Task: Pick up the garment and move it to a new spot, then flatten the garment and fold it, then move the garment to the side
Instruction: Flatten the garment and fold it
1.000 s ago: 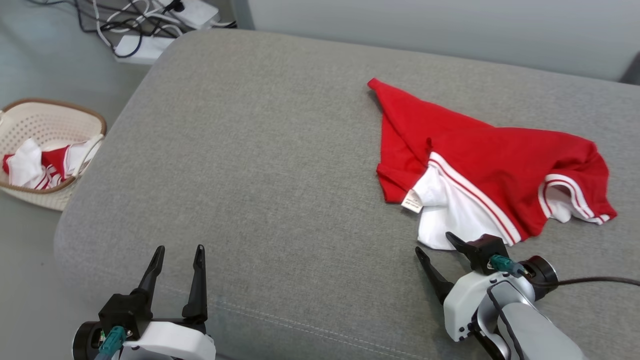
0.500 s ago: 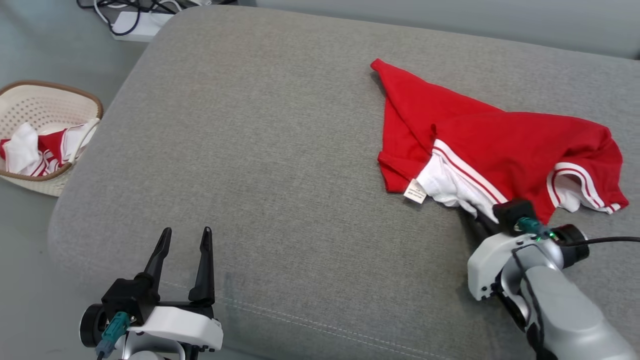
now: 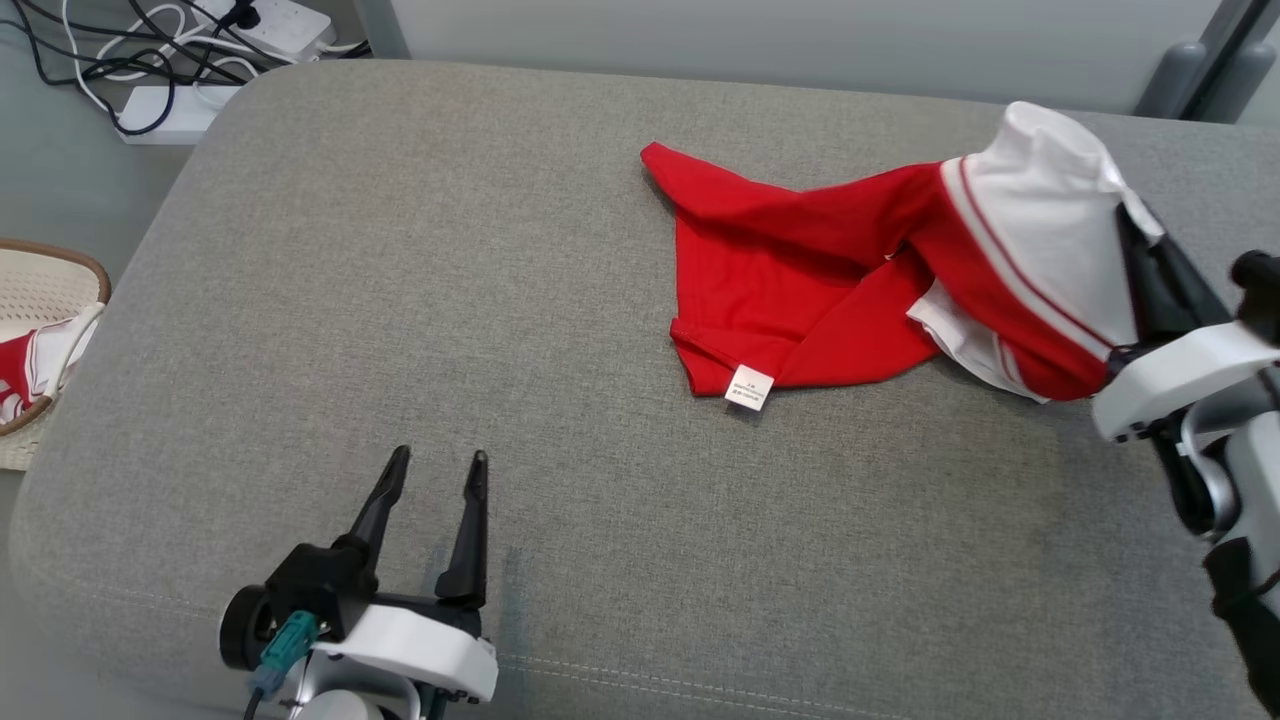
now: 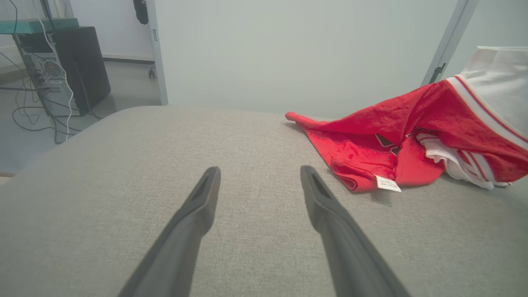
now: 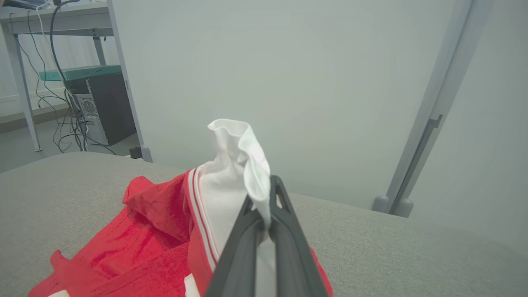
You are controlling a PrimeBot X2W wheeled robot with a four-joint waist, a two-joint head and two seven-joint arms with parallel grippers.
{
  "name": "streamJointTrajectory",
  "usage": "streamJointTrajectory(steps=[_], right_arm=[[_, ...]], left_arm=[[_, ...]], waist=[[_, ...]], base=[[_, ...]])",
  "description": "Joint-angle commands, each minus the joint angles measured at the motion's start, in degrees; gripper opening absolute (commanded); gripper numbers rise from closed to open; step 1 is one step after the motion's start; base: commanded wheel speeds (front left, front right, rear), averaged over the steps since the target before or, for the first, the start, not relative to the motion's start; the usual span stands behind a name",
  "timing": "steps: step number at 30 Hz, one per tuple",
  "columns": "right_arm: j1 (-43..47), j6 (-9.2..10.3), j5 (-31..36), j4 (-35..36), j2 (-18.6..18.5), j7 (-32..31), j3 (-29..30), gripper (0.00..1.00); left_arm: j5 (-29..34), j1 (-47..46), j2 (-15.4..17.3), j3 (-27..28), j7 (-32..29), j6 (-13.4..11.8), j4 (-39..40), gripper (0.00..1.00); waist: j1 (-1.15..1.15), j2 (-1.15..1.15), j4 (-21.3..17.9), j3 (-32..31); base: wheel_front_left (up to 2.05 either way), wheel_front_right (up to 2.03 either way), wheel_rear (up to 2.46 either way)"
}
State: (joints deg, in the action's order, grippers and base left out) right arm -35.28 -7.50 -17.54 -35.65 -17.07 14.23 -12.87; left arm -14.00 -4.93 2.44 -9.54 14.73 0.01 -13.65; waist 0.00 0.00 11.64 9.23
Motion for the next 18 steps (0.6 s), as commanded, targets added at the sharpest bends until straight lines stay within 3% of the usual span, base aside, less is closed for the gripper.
streamJointTrajectory(steps=[1, 10, 18], right_arm=[[-1.6, 0.01, 0.3, 1.6, -1.1, 0.7, 0.5, 0.0], [-6.2, 0.01, 1.8, -0.5, -4.7, -3.1, 2.0, 0.0], [-17.7, 0.01, 6.0, -8.3, -10.3, -8.7, 3.4, 0.0]], left_arm=[[-0.7, -3.3, 0.4, 0.7, 0.3, 0.1, 1.2, 1.0], [-1.0, -3.7, 0.4, -3.2, 0.3, 0.3, 0.4, 1.0], [-1.6, -4.8, 0.4, -7.0, 0.3, 0.6, 0.4, 1.0]], waist=[[0.0, 0.0, -0.3, -0.4], [0.0, 0.0, 0.4, 0.0], [0.0, 0.0, 5.8, 3.8]], base=[[0.0, 0.0, 0.0], [0.0, 0.0, 0.0], [0.0, 0.0, 0.0]])
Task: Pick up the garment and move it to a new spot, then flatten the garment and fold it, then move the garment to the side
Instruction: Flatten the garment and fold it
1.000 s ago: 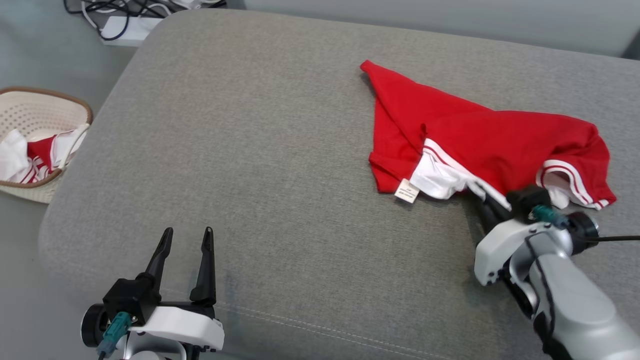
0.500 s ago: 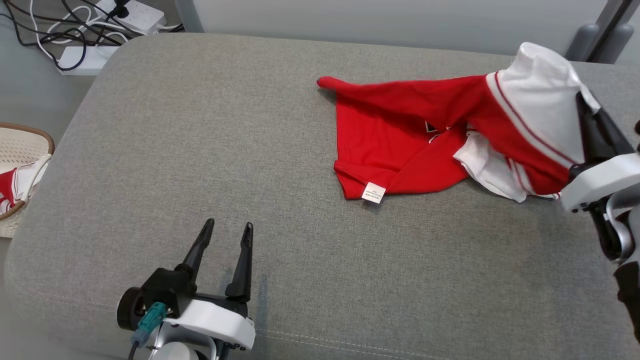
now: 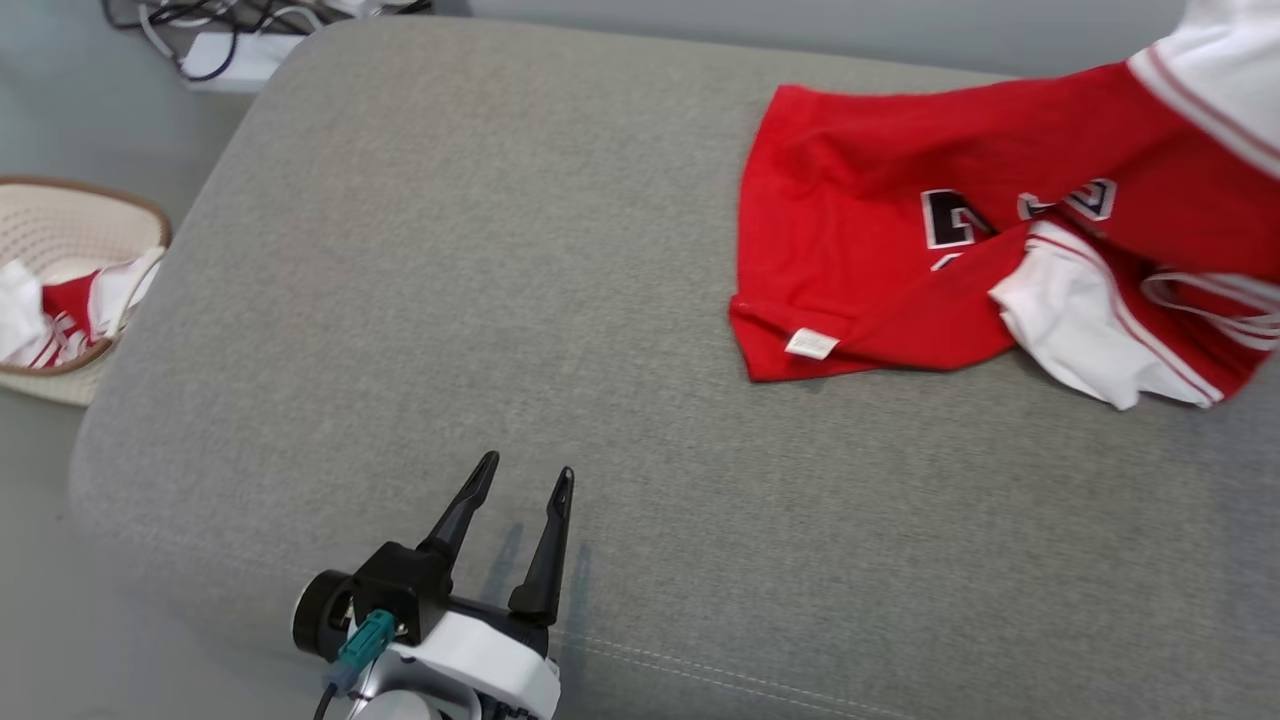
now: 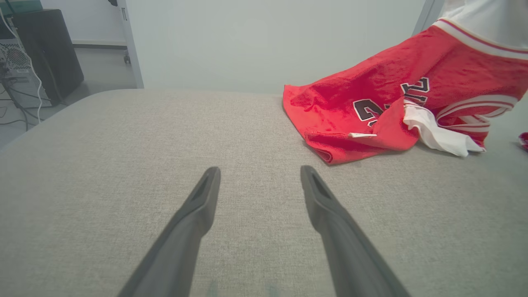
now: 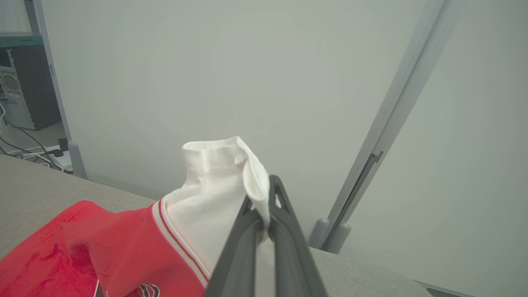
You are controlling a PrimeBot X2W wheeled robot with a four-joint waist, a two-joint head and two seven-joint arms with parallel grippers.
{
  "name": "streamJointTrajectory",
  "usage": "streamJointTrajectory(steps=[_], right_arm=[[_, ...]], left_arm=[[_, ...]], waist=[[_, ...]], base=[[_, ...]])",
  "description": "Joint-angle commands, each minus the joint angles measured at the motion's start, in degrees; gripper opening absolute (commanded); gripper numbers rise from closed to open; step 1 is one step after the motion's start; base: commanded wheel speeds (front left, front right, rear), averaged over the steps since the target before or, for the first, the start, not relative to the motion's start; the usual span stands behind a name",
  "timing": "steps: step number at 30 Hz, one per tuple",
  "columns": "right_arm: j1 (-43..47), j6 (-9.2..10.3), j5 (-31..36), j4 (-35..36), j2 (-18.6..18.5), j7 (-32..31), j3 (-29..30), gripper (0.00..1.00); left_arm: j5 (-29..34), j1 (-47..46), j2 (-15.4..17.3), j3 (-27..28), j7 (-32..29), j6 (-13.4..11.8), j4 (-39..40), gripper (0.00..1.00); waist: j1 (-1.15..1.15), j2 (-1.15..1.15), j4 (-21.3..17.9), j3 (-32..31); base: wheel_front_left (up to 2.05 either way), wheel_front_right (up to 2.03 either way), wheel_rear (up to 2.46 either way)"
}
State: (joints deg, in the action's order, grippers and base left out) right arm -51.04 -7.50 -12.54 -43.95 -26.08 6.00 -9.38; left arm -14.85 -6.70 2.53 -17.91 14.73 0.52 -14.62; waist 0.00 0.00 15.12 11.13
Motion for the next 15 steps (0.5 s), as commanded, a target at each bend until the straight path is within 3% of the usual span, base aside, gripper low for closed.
streamJointTrajectory(steps=[1, 6, 7, 8, 9, 15], right_arm=[[-3.3, 0.01, 2.0, -1.3, -2.1, -0.9, 0.2, 0.0], [-7.6, 0.01, 5.5, -7.0, -4.2, -2.8, 2.7, 0.0], [-8.2, 0.01, 6.7, -8.7, -4.6, -3.9, 3.4, 0.22], [-8.6, 0.01, 7.6, -10.2, -4.8, -4.8, 4.0, 0.89], [-9.1, 0.01, 8.1, -11.3, -4.7, -4.8, 5.2, 1.0], [-8.9, 0.01, 10.6, -15.2, -2.7, -0.3, 9.4, 1.0]], left_arm=[[-0.8, -3.2, 0.3, 1.0, 0.3, 0.0, 1.4, 1.0], [-1.1, -3.8, 0.3, -0.5, 0.3, 0.1, 1.9, 1.0], [-1.1, -4.0, 0.3, -0.8, 0.3, 0.2, 2.1, 1.0], [-1.2, -4.2, 0.3, -1.0, 0.3, 0.1, 2.2, 1.0], [-1.3, -4.3, 0.3, -1.1, 0.3, 0.1, 2.5, 1.0], [-1.0, -5.3, 0.3, -1.2, 0.3, -0.1, 3.6, 1.0]], waist=[[0.0, 0.0, 3.2, 2.4], [0.0, 0.0, 6.4, 4.4], [0.0, 0.0, 7.0, 4.8], [0.0, 0.0, 7.4, 5.2], [0.0, 0.0, 7.8, 5.6], [0.0, 0.0, 6.5, 6.0]], base=[[0.0, 0.0, 0.0], [0.0, 0.0, 0.0], [0.0, 0.0, 0.0], [0.0, 0.0, 0.0], [0.0, 0.0, 0.0], [0.0, 0.0, 0.0]])
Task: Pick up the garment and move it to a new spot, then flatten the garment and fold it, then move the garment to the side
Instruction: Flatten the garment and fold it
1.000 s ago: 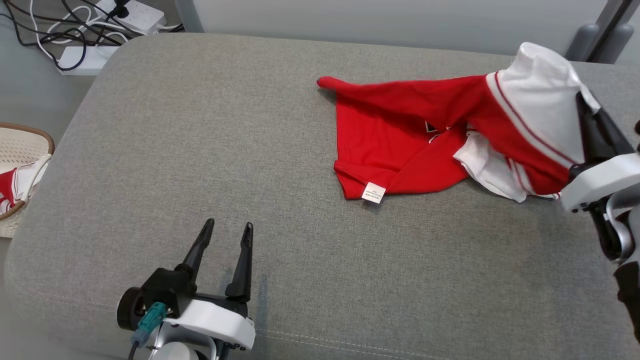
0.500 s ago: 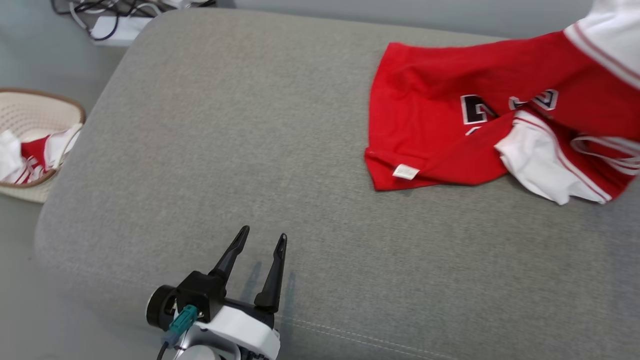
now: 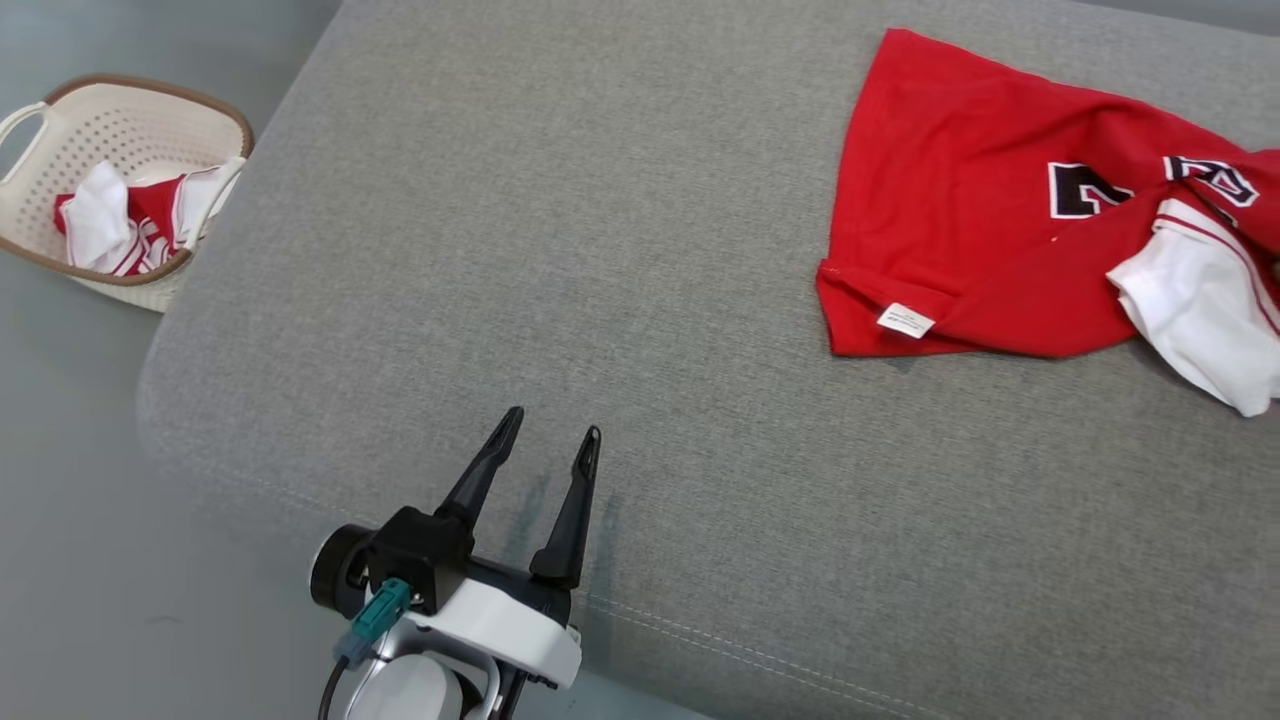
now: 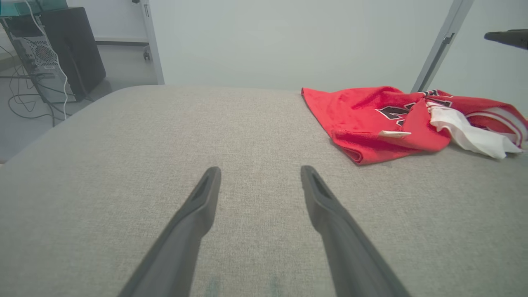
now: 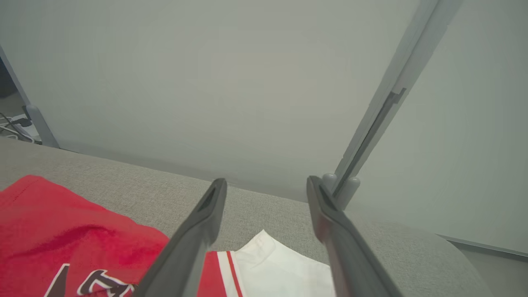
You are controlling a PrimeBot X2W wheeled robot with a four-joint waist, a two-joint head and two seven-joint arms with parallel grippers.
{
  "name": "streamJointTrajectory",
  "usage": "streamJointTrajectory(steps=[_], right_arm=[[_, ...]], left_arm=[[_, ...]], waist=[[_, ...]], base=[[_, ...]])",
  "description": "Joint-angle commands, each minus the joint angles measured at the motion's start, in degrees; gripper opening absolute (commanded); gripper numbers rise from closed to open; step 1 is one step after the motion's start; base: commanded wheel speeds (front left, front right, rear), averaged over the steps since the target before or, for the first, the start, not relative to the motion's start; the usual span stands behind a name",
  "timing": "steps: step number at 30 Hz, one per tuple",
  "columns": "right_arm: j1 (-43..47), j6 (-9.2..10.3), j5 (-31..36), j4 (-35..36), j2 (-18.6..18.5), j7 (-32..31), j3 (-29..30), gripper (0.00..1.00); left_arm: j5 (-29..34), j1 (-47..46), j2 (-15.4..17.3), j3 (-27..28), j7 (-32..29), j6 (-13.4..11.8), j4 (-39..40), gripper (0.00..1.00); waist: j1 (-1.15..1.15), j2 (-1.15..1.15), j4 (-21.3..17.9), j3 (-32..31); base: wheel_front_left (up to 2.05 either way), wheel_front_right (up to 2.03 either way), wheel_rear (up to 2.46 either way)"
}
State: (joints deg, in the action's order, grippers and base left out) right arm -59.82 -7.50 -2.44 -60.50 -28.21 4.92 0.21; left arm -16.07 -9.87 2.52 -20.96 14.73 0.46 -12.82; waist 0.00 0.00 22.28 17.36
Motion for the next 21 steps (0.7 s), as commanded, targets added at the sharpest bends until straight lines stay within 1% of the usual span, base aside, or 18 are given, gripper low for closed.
streamJointTrajectory(steps=[1, 4, 7, 10, 15, 17, 18, 21], right_arm=[[0.3, 0.01, 0.5, 1.1, 0.1, 1.9, 0.3, 1.0], [1.9, 0.01, 0.0, 0.9, 2.4, 5.3, 0.7, 1.0], [4.4, 0.01, -1.1, 1.7, 5.1, 7.5, -0.9, 1.0], [7.6, 0.01, -3.1, 3.1, 7.3, 8.7, -4.2, 1.0], [14.1, 0.01, -6.5, 7.7, 10.0, 9.6, -12.3, 1.0], [16.4, 0.01, -7.8, 9.6, 10.3, 9.7, -15.6, 1.0], [18.2, 0.01, -8.5, 11.2, 10.2, 9.8, -19.1, 1.0], [20.0, 0.01, -9.3, 12.6, 10.2, 9.3, -23.6, 1.0]], left_arm=[[0.5, -2.3, 0.4, 1.9, 0.3, 0.0, 1.9, 1.0], [1.2, -2.6, 0.4, 2.1, 0.3, 0.5, 1.9, 1.0], [1.7, -3.0, 0.4, 2.1, 0.3, 1.0, 1.5, 1.0], [2.0, -3.4, 0.4, 2.0, 0.3, 1.4, 1.4, 1.0], [2.1, -3.4, 0.4, 1.6, 0.3, 1.5, 1.0, 1.0], [2.1, -3.2, 0.4, 1.5, 0.3, 1.6, 0.7, 1.0], [2.1, -3.0, 0.4, 1.6, 0.3, 1.7, 0.6, 1.0], [2.1, -2.6, 0.4, 1.7, 0.3, 1.8, 0.2, 1.0]], waist=[[0.0, 0.0, -1.2, -0.5], [0.0, 0.0, -3.3, -1.3], [0.0, 0.0, -5.9, -2.1], [0.0, 0.0, -8.2, -2.7], [0.0, 0.0, -10.6, -3.3], [0.0, 0.0, -10.8, -3.4], [0.0, 0.0, -10.9, -3.5], [0.0, 0.0, -10.6, -3.4]], base=[[0.0, 0.0, 0.0], [0.0, 0.0, 0.0], [0.0, 0.0, 0.0], [0.0, 0.0, 0.0], [0.0, 0.0, 0.0], [0.0, 0.0, 0.0], [0.0, 0.0, 0.0], [0.0, 0.0, 0.0]])
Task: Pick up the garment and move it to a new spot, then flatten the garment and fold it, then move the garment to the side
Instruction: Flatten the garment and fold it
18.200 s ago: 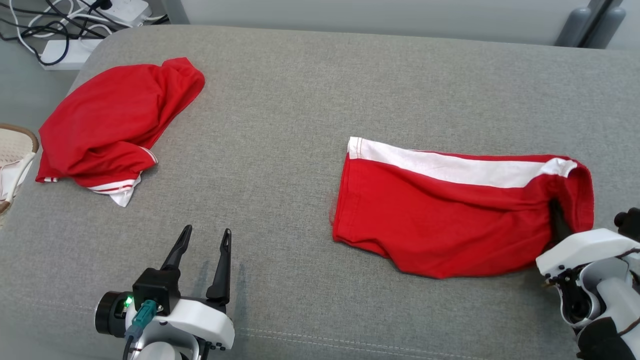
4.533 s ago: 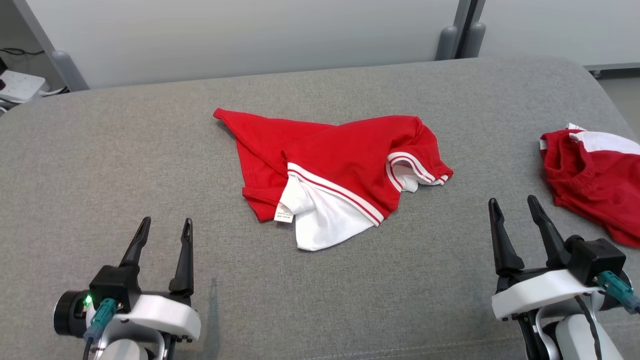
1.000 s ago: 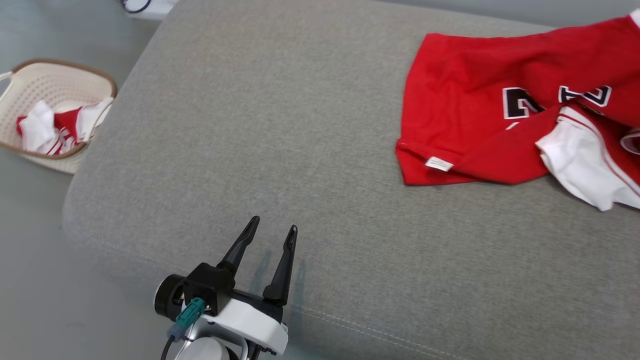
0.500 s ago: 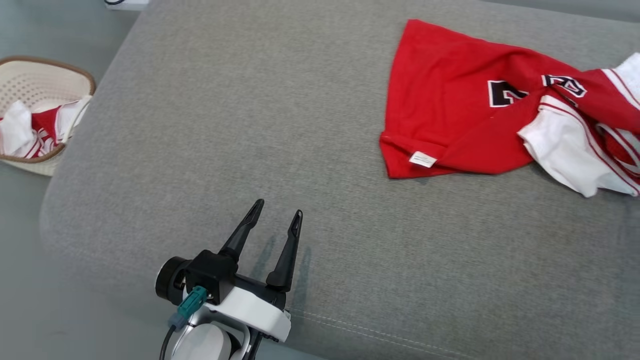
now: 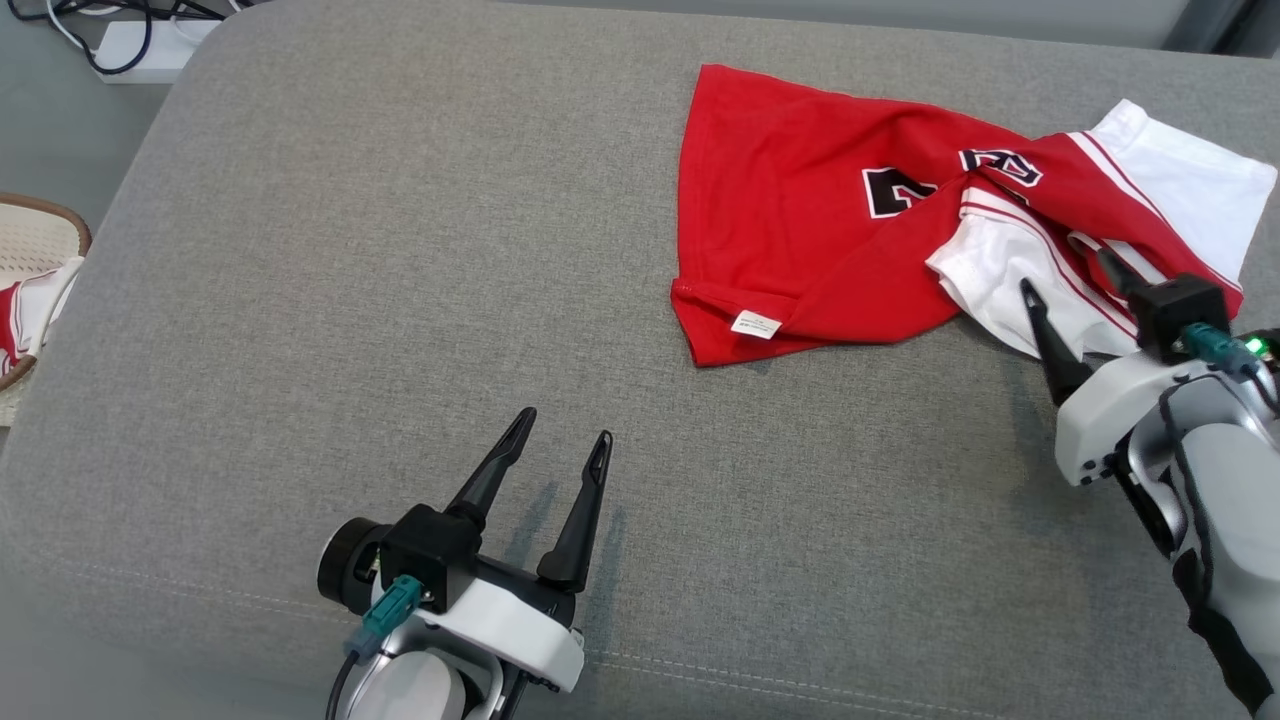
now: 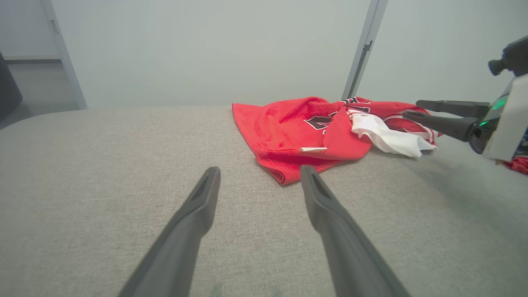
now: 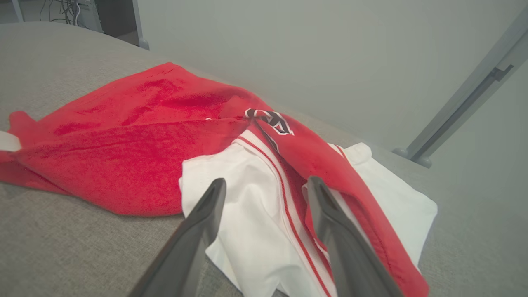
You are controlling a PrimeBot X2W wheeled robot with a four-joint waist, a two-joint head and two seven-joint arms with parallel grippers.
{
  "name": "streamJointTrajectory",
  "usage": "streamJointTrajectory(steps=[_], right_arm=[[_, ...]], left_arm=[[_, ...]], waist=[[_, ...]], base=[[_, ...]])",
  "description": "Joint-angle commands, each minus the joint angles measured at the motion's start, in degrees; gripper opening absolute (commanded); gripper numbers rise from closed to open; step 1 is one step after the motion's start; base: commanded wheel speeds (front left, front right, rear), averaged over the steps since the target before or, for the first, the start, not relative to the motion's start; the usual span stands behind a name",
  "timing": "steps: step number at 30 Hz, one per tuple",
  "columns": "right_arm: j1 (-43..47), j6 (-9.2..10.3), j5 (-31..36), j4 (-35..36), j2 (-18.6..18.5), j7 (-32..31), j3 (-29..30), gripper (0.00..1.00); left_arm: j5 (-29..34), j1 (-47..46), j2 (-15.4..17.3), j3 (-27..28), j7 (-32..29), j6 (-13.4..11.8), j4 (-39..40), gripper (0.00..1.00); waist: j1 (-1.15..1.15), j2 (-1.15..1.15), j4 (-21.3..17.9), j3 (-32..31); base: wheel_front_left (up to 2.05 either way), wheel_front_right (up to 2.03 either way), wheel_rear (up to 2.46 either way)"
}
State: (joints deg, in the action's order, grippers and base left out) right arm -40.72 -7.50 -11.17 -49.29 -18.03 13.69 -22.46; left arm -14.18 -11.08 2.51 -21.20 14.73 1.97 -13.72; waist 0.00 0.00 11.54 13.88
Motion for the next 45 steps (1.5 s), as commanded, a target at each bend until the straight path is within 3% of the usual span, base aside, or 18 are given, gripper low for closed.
streamJointTrajectory(steps=[1, 8, 21, 29, 32, 33, 35, 37, 39, 45], right_arm=[[1.3, 0.01, -0.8, 1.7, -0.1, 0.2, -2.2, 1.0], [3.6, 0.01, -1.1, 2.0, -1.4, -0.7, -6.1, 1.0], [6.9, 0.01, 0.9, 1.0, -3.1, 0.1, -3.2, 1.0], [6.6, 0.01, 1.4, 0.8, -1.2, -0.7, -2.8, 1.0], [6.1, 0.01, 0.2, -0.5, -0.2, -1.4, -1.8, 0.87], [5.9, 0.01, 0.0, -1.0, 0.0, -1.6, -1.5, 0.73], [5.5, 0.01, -0.3, -2.3, 0.4, -1.8, -0.8, 0.61], [4.9, 0.01, -0.3, -3.6, 0.5, -1.6, 0.1, 0.36], [4.4, 0.01, -0.4, -4.6, 0.8, -1.2, 0.7, 0.0], [3.3, 0.01, -2.4, -2.2, 1.3, 0.8, 2.5, 0.0]], left_arm=[[0.1, -1.3, 0.4, 2.0, 0.3, 0.3, 1.1, 1.0], [-0.6, -0.7, 0.4, 2.1, 0.3, 0.1, 1.0, 1.0], [-0.5, -1.0, 0.4, 2.2, 0.3, 0.1, 0.8, 1.0], [-1.0, -1.3, 0.4, 1.9, 0.3, 0.3, 0.2, 1.0], [-1.2, -1.4, 0.4, 1.9, 0.3, 0.3, 0.1, 1.0], [-1.2, -1.4, 0.4, 1.9, 0.3, 0.3, 0.0, 1.0], [-1.6, -1.4, 0.4, 1.9, 0.3, 0.3, -0.1, 1.0], [-1.8, -1.3, 0.4, 2.0, 0.3, 0.3, -0.2, 1.0], [-2.3, -1.2, 0.4, 2.1, 0.3, 0.2, -0.4, 1.0], [-2.2, -0.6, 0.4, 2.2, 0.3, 0.6, -0.6, 1.0]], waist=[[0.0, 0.0, 0.4, 0.1], [0.0, 0.0, 1.5, 1.0], [0.0, 0.0, -0.4, 1.3], [0.0, 0.0, -0.3, 1.8], [0.0, 0.0, 0.4, 2.0], [0.0, 0.0, 0.7, 2.1], [0.0, 0.0, 1.1, 2.2], [0.0, 0.0, 1.5, 2.2], [0.0, 0.0, 1.8, 2.1], [0.0, 0.0, 1.1, 1.1]], base=[[0.0, 0.0, 0.0], [0.0, 0.0, 0.0], [0.0, 0.0, 0.0], [0.0, 0.0, 0.0], [0.0, 0.0, 0.0], [0.0, 0.0, 0.0], [0.0, 0.0, 0.0], [0.0, 0.0, 0.0], [0.0, 0.0, 0.0], [0.0, 0.0, 0.0]])
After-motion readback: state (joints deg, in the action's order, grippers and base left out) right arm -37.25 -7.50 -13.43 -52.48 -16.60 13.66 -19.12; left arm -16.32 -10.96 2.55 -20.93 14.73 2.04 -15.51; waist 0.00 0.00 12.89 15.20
